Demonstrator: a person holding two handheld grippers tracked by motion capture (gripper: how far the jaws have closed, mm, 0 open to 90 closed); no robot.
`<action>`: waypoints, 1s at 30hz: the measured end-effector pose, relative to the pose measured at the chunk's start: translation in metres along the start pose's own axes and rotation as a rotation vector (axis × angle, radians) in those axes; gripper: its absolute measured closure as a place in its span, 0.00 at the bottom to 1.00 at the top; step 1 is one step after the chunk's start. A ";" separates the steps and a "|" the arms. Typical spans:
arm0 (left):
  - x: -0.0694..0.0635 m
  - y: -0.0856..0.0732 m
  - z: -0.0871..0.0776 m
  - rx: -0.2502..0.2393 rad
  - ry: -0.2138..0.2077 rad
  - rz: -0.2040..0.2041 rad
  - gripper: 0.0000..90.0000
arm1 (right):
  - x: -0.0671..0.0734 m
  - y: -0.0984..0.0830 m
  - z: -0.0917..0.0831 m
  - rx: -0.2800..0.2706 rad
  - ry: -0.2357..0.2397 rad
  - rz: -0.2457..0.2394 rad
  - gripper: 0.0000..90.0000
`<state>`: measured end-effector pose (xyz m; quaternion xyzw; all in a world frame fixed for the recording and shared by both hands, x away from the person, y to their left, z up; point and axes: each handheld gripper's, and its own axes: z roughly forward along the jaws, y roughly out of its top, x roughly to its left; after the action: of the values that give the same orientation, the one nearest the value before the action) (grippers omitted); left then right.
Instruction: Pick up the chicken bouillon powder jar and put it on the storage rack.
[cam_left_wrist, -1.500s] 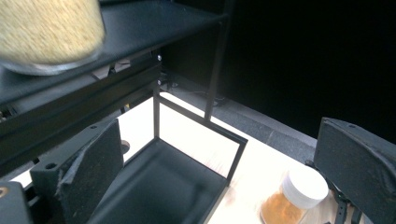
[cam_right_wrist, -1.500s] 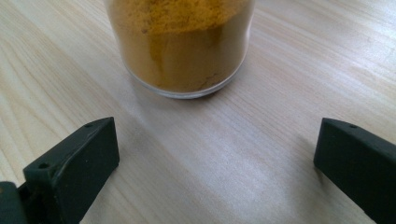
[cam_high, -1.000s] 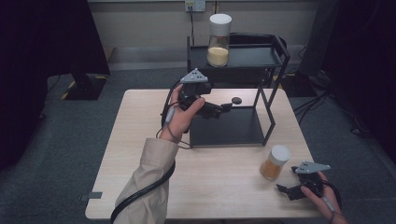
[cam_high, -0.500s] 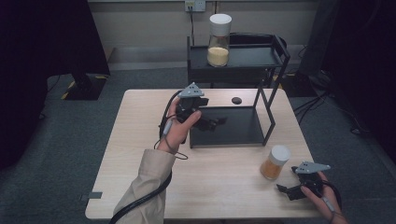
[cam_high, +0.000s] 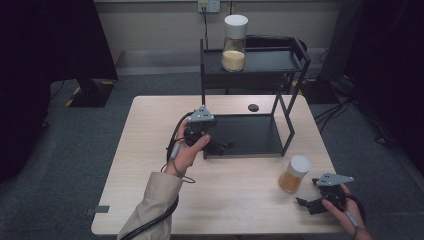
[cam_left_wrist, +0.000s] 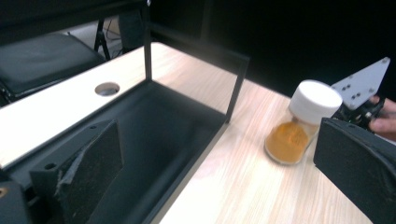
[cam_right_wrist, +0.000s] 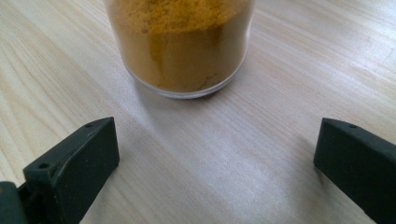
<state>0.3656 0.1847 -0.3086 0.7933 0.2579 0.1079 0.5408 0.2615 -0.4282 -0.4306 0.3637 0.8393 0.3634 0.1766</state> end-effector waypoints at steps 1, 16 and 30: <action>0.001 -0.003 0.000 0.005 0.002 -0.001 0.01 | 0.000 0.000 0.000 0.000 0.000 0.000 0.00; 0.009 -0.048 -0.003 0.035 0.030 -0.043 0.01 | 0.000 0.000 0.000 0.000 0.000 0.000 0.00; 0.012 -0.093 -0.011 0.081 0.067 -0.087 0.01 | 0.000 0.000 0.000 0.000 0.000 0.000 0.00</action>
<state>0.3433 0.2258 -0.3903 0.7985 0.3143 0.1004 0.5035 0.2614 -0.4282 -0.4306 0.3636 0.8393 0.3635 0.1766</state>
